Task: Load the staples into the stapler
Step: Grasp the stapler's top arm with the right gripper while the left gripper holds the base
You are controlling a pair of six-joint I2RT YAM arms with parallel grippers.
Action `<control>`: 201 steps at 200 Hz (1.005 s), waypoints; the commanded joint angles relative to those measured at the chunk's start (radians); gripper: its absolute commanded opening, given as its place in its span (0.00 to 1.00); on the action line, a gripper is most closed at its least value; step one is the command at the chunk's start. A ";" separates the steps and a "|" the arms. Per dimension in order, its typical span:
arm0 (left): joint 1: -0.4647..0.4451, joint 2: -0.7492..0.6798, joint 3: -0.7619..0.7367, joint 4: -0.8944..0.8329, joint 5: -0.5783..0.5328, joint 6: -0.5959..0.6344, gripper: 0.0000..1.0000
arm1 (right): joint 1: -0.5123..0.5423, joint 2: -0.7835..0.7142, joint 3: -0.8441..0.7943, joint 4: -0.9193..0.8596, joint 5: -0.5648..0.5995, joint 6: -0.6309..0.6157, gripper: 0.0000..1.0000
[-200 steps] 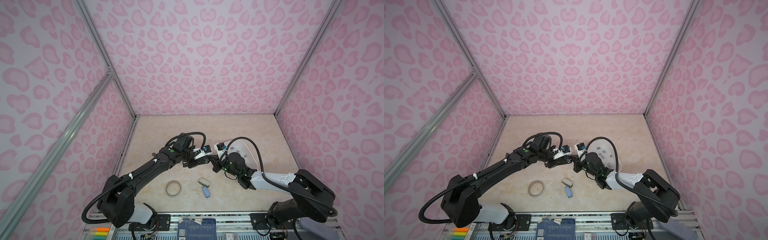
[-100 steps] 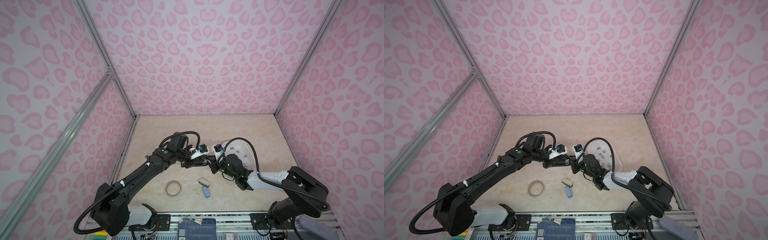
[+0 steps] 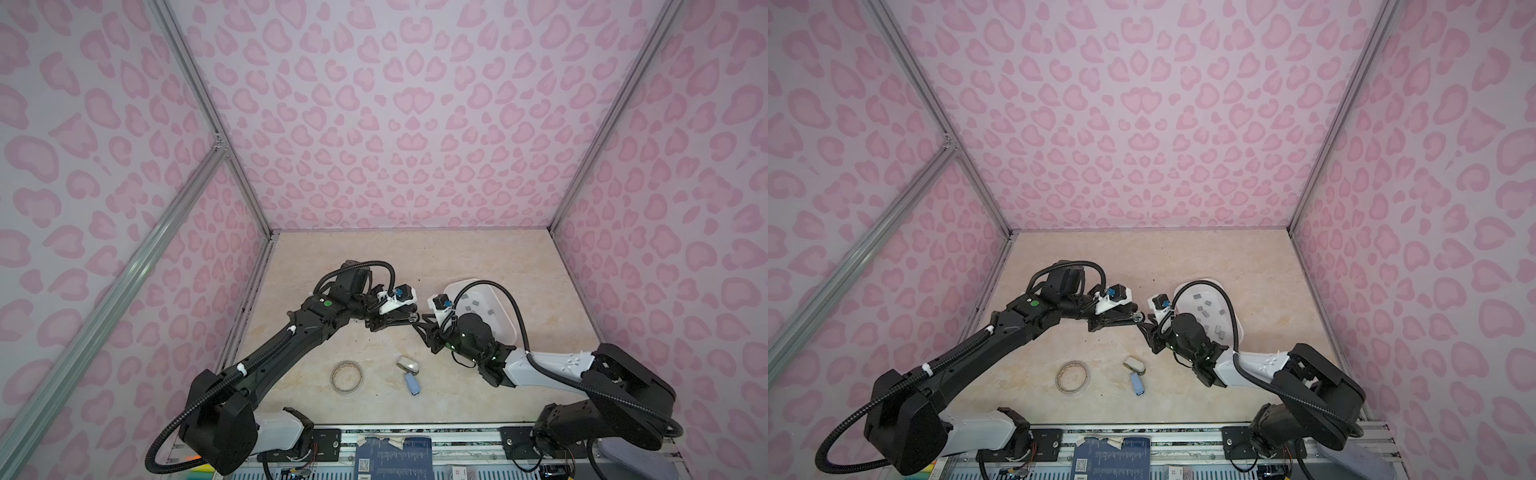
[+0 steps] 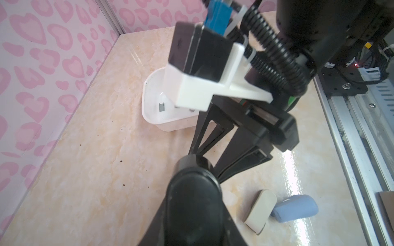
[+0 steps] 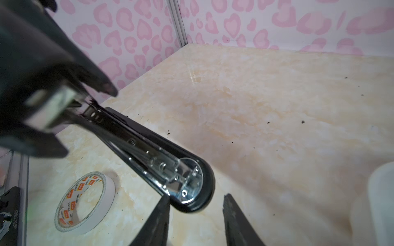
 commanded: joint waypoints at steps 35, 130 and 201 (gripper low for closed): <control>0.004 -0.008 -0.003 0.038 0.067 0.063 0.04 | -0.013 -0.212 -0.123 0.055 0.050 -0.202 0.56; 0.003 -0.044 -0.030 -0.074 0.162 0.172 0.04 | -0.051 -0.339 -0.081 -0.116 -0.346 -0.576 0.52; -0.032 -0.051 -0.014 -0.131 0.175 0.212 0.04 | -0.039 -0.396 -0.070 -0.164 -0.376 -0.553 0.55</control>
